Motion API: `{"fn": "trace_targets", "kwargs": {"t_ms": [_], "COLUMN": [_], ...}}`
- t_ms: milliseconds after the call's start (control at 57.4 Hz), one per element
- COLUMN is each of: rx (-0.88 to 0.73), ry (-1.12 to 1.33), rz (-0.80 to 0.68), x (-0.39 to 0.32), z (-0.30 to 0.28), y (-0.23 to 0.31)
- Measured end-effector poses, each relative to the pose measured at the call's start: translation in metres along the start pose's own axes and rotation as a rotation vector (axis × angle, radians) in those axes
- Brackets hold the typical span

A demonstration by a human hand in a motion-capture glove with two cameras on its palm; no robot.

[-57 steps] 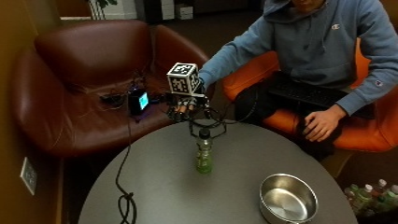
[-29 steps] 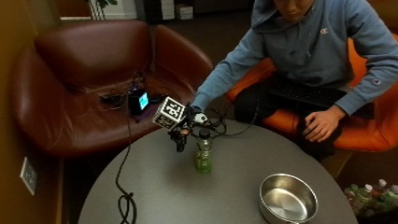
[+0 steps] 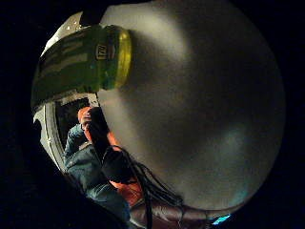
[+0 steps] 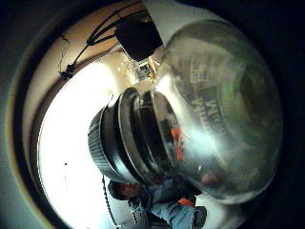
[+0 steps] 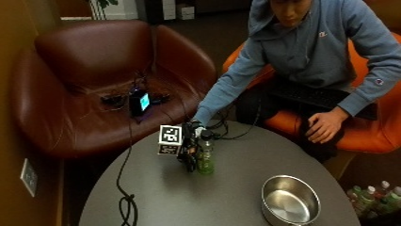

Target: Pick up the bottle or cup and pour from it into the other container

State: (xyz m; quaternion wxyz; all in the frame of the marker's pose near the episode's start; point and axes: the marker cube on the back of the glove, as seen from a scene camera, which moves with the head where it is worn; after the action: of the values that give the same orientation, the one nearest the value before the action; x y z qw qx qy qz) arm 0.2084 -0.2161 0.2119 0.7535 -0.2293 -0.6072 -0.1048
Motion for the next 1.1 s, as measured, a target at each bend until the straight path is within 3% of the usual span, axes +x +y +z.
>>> {"fn": "trace_targets", "kwargs": {"t_ms": [1098], "rx": [0.055], "ry": [-0.064], "rz": [-0.146], "x": [-0.017], "z": [0.024], "y": [-0.039]}}
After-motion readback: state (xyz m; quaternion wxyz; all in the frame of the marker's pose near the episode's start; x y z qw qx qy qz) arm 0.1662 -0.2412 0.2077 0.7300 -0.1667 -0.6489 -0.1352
